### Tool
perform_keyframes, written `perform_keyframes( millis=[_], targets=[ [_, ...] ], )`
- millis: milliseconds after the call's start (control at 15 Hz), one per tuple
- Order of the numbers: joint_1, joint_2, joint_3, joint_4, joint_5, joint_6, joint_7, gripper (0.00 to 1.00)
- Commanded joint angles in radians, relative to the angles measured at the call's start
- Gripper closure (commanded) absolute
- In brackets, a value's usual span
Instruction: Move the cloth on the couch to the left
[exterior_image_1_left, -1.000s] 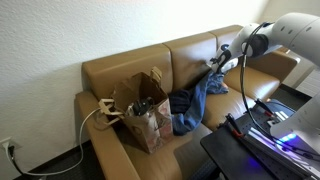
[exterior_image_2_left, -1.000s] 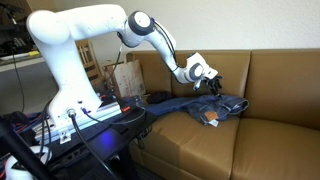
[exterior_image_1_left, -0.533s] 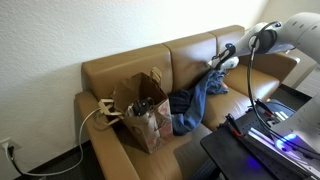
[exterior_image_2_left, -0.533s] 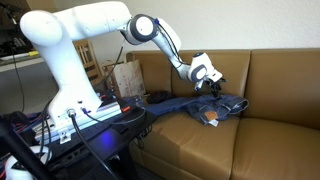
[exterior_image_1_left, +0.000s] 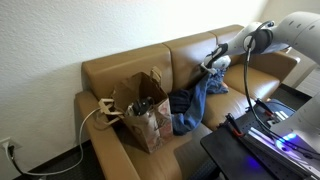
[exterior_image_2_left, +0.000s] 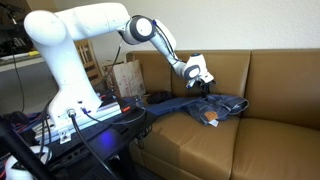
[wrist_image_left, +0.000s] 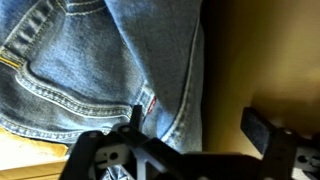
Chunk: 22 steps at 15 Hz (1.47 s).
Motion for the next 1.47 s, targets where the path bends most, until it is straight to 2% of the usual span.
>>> perform_keyframes(
  millis=[0, 67, 133, 400, 800, 1067, 1267, 1333, 1400],
  targets=[
    [0.060, 0.000, -0.091, -0.012, 0.020, -0.079, 0.057, 0.26],
    [0.076, 0.001, -0.116, -0.023, 0.011, -0.071, 0.084, 0.26],
    [0.069, 0.001, -0.116, -0.032, -0.065, -0.050, 0.155, 0.31],
    [0.058, 0.002, -0.130, -0.045, -0.178, -0.052, 0.287, 0.59],
    [0.010, 0.002, -0.097, -0.045, -0.306, -0.028, 0.454, 0.99],
    [-0.012, 0.001, -0.063, -0.026, -0.330, -0.015, 0.539, 0.99],
    [-0.078, 0.000, 0.072, 0.023, -0.279, -0.065, 0.458, 0.99],
    [-0.066, 0.000, 0.094, 0.031, -0.185, -0.059, 0.350, 0.99],
    [-0.106, -0.014, 0.176, 0.021, -0.254, -0.038, 0.334, 0.99]
  ],
)
